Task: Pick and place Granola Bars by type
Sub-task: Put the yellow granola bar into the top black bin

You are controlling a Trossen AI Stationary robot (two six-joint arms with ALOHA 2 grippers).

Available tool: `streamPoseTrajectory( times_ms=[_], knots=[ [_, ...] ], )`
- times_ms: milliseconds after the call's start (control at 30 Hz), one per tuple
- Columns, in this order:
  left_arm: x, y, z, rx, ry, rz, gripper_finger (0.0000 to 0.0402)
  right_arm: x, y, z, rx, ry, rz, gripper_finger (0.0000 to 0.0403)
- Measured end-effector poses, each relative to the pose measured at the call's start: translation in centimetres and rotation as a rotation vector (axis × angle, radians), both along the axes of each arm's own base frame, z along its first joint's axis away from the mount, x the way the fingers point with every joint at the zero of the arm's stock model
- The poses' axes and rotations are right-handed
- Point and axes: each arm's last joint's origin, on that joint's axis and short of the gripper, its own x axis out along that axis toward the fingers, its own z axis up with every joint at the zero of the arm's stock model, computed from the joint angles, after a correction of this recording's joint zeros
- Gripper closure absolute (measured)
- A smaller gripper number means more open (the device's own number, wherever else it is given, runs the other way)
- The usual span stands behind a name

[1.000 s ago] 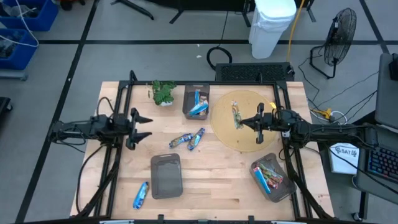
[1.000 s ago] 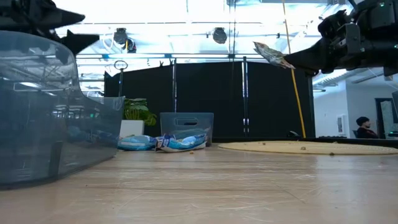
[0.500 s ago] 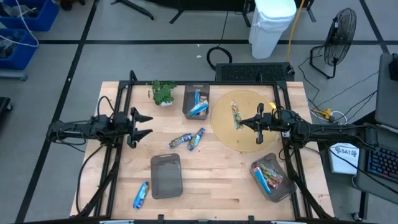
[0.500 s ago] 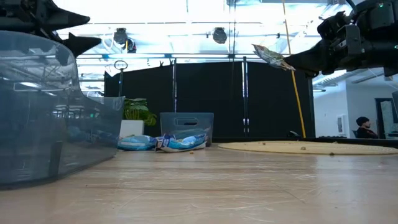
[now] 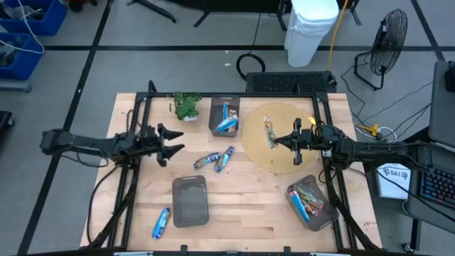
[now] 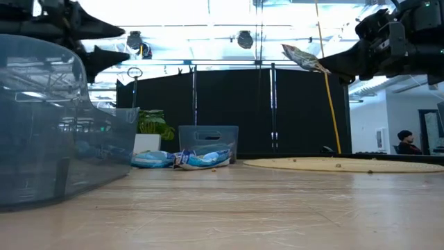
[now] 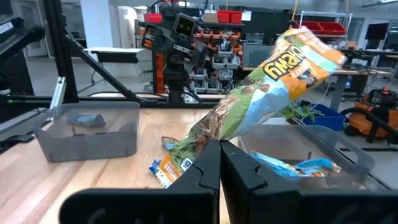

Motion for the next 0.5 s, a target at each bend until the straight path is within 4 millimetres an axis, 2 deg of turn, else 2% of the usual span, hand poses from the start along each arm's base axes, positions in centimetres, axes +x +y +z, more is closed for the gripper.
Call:
streamPoseTrajectory(
  times_ms=[233, 500],
  knots=[
    [4.3, -0.2, 0.7, 0.061, -0.019, 0.035, 0.0105, 0.0, 0.0, 0.0, 0.014, -0.005, -0.001, 0.0403],
    [11.6, -0.7, 3.2, 0.230, 0.046, 0.050, 0.0105, 0.0, 0.0, 0.0, 0.041, -0.004, 0.000, 0.0403]
  ],
)
